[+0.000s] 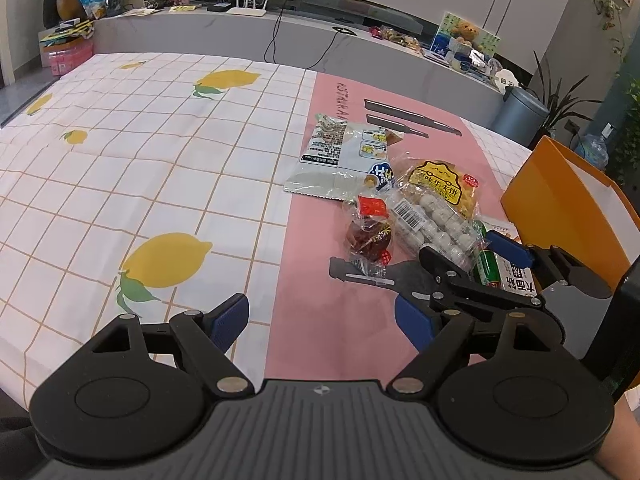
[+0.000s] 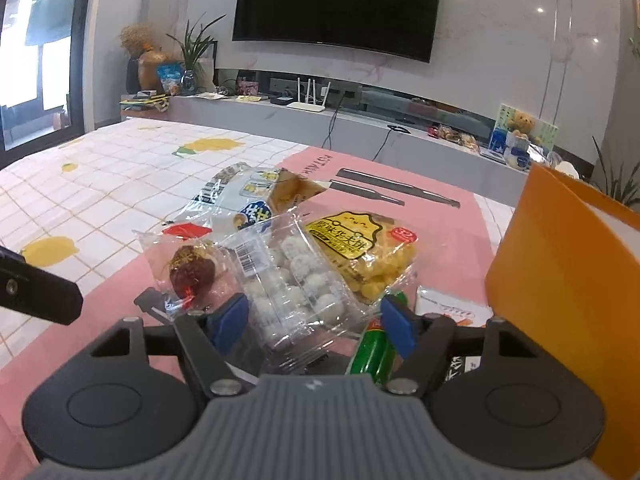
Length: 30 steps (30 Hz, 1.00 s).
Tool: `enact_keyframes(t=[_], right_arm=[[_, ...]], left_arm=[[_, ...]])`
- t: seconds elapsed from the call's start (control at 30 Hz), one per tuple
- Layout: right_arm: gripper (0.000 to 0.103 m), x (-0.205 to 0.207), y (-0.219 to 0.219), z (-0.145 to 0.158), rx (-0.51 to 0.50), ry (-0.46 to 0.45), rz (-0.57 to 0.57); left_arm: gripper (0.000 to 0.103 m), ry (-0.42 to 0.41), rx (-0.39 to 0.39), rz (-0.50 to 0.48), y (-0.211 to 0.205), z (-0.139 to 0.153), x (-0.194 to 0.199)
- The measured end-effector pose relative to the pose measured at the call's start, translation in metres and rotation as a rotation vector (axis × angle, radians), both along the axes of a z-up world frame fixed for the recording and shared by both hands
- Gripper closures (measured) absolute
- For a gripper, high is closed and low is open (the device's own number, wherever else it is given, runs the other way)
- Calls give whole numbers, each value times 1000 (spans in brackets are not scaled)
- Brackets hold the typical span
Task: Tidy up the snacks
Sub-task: 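Grasp the clear tray of white balls with the right tool while left grasps the small red bag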
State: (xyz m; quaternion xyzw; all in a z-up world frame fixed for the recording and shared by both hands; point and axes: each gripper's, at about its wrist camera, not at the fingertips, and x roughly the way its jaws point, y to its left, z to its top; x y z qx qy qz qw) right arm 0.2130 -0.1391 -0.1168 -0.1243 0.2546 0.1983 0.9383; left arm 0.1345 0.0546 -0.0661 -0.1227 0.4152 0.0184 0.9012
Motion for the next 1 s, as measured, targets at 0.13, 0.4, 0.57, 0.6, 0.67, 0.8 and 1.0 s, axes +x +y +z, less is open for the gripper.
enact_keyframes(t=[0.13, 0.4, 0.57, 0.6, 0.67, 0.8, 1.0], right_arm=[[34, -4, -1, 1, -1, 6, -1], [35, -26, -3, 9, 18, 43, -32], [36, -46, -11, 21, 81, 116, -66], [36, -49, -12, 22, 91, 131, -73], [36, -56, -13, 24, 103, 168, -80], [36, -60, -14, 20, 114, 229, -83], [34, -48, -18, 9, 161, 309, -88]], left_arm=[[6, 3, -2, -3, -1, 1, 1], [6, -16, -4, -10, -2, 6, -3], [6, -6, -32, 7, 4, 5, -3], [6, -4, -37, 10, 5, 5, -3], [6, 2, -49, 15, 6, 4, -2], [6, 10, -57, 14, 6, 3, -2], [6, 20, -47, 6, 4, 0, 0]])
